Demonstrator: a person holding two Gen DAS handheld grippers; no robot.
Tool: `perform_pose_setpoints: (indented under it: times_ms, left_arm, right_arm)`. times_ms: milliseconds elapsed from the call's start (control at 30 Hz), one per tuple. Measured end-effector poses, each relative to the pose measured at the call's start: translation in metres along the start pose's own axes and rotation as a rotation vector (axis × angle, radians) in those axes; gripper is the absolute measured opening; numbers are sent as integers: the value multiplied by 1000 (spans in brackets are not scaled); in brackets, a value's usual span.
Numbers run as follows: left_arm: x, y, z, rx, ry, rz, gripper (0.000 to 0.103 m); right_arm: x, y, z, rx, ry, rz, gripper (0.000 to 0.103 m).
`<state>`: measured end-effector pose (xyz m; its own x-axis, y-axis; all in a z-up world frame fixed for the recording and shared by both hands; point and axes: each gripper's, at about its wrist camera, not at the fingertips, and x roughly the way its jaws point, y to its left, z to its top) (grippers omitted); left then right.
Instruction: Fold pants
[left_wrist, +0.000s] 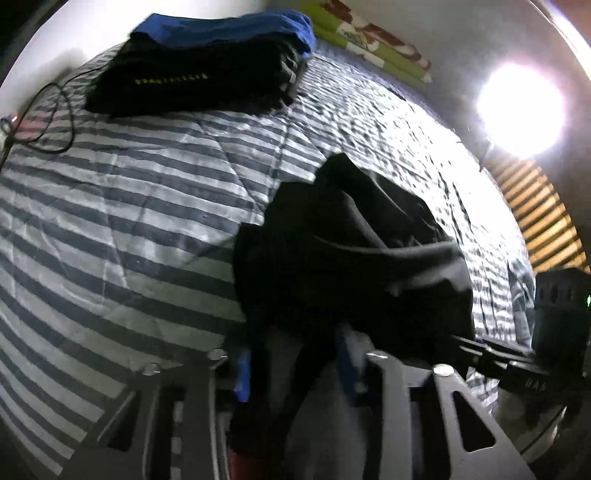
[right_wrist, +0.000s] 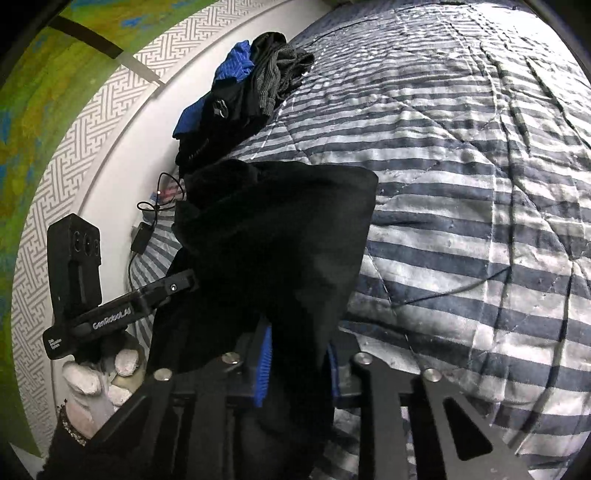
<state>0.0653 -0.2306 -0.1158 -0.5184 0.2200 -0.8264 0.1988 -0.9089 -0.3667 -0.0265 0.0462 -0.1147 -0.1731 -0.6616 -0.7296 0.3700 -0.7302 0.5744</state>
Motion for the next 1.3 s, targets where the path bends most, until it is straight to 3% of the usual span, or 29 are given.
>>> perform_pose_setpoints:
  times_ms: [67, 167, 467, 767, 1000, 1300]
  left_arm:
    - [-6, 0, -2, -12, -12, 3, 20]
    - [-11, -3, -4, -20, -33, 6, 14]
    - [-41, -12, -8, -51, -131, -33, 11]
    - [-106, -19, -1, -38, -274, -45, 6]
    - [-160, -15, 52, -22, -388, -10, 5]
    - [-217, 17, 150, -47, -560, 66, 5]
  right_arm:
    - [-2, 4, -1, -8, -8, -10, 16]
    - [-6, 10, -2, -15, -16, -12, 12]
    - [-34, 33, -8, -60, -63, -22, 9]
    - [-77, 84, 4, -186, -136, -4, 8]
    - [-89, 132, 56, -283, -191, 17, 7]
    - [-78, 205, 157, -431, -284, 52, 6]
